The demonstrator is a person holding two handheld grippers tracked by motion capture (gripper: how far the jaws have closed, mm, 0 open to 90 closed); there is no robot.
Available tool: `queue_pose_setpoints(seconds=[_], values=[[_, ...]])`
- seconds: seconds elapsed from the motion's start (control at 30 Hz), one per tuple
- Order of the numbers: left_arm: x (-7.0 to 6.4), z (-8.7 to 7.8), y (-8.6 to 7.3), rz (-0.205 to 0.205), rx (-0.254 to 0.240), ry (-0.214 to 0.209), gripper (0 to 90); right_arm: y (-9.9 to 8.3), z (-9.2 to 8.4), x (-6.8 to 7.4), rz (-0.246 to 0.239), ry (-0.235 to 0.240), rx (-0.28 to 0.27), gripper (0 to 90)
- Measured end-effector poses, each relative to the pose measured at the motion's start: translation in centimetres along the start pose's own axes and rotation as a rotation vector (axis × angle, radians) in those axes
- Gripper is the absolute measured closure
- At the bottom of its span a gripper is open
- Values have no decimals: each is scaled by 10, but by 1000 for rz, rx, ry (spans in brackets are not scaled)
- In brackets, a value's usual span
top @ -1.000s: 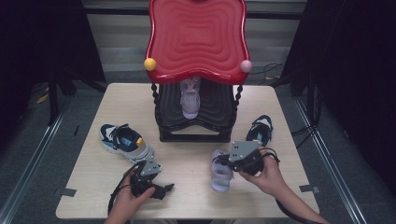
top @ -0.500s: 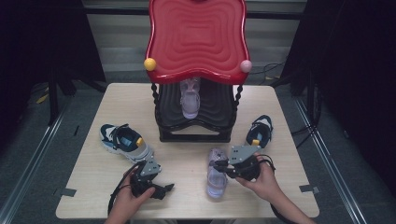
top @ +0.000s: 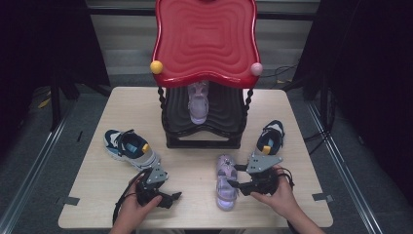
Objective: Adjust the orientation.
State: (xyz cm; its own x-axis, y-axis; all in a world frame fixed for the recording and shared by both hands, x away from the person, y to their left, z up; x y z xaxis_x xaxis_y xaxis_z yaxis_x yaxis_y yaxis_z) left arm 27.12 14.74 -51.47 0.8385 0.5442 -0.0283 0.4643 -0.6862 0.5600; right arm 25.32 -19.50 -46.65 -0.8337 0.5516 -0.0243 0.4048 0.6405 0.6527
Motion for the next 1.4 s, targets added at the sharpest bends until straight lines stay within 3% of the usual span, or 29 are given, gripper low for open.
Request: queue_pose_setpoints(seconds=[0.3, 0.47, 0.67, 0.8, 1.0, 1.4], values=[[0, 0, 0, 0, 0, 0, 120, -9, 1, 2, 79, 21, -1, 314], [0, 0, 0, 1, 0, 1, 120, -12, 0, 2, 60, 16, 14, 376], [0, 0, 0, 0, 0, 0, 120, -23, -15, -12, 78, -51, 14, 485], [0, 0, 0, 1, 1, 0, 120, -30, -18, -21, 115, -28, -5, 530], [0, 0, 0, 1, 1, 0, 119, -25, -12, -19, 116, -50, -39, 643], [0, 0, 0, 1, 1, 0, 119, -25, -12, -21, 109, -22, -44, 656]])
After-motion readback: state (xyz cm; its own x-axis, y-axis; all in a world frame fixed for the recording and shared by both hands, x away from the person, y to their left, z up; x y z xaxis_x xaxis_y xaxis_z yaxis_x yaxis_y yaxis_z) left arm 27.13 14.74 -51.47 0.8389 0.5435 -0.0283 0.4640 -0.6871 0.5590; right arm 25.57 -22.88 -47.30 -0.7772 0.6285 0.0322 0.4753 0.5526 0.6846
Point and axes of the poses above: each handheld gripper's, and its own axes: z roughly forward along the jaws, y roughly out of its top, x roughly to its left, the point moved 1 cm from there along z, roughly forward along the jaws, and after that the axes turned 12 degrees about x, right-handed, at the moved point
